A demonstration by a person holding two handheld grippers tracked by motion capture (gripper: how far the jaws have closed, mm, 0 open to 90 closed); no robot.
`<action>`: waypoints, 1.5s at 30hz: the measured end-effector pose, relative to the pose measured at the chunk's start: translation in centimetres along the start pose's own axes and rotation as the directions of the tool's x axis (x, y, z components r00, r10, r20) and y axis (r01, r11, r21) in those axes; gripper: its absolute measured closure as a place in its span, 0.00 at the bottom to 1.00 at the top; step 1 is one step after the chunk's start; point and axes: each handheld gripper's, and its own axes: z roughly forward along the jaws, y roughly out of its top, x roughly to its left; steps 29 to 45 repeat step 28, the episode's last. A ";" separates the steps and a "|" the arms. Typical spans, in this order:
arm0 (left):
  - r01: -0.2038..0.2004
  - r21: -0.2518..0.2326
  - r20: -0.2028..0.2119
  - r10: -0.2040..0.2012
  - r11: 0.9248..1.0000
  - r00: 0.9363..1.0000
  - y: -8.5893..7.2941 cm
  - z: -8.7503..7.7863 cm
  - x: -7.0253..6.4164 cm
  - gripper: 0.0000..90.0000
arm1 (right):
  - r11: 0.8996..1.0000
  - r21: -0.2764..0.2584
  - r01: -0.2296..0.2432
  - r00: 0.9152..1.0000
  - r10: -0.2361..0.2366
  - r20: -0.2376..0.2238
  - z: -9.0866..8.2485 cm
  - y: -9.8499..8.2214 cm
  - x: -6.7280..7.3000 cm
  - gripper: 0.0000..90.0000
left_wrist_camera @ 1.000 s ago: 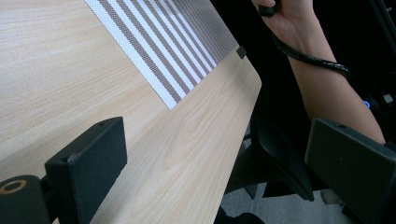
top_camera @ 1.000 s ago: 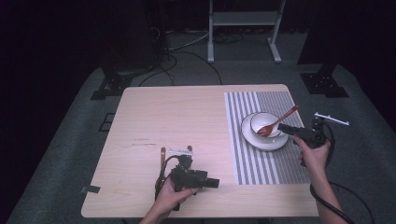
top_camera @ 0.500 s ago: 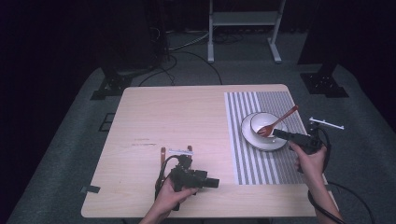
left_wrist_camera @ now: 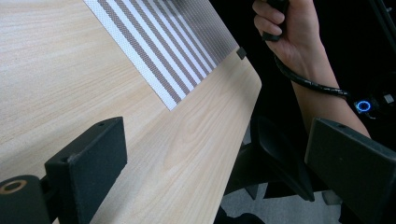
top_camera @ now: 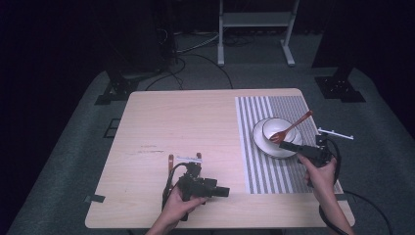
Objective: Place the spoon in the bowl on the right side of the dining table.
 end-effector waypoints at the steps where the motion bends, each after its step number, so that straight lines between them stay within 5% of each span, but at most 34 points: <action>1: 0.001 0.000 -0.001 -0.001 1.000 1.000 0.0 0.0 0.0 0.05 | 1.000 0.005 0.004 1.000 -0.004 -0.002 0.1 -0.2 0.1 0.50; 24: -0.005 0.004 -0.002 0.005 1.000 1.000 0.0 0.0 -0.1 0.05 | 0.998 0.030 0.047 0.998 -0.046 -0.041 0.7 -3.3 1.2 0.44; 27: -0.012 0.002 -0.002 0.012 1.000 1.000 0.1 -0.1 -0.2 0.05 | 0.998 0.000 0.065 0.993 -0.065 -0.096 0.6 -4.7 1.3 0.40; 45: -0.012 0.002 -0.002 0.012 1.000 1.000 0.1 -0.1 -0.2 0.05 | 0.998 0.000 0.065 0.993 -0.065 -0.096 0.6 -4.7 1.3 0.40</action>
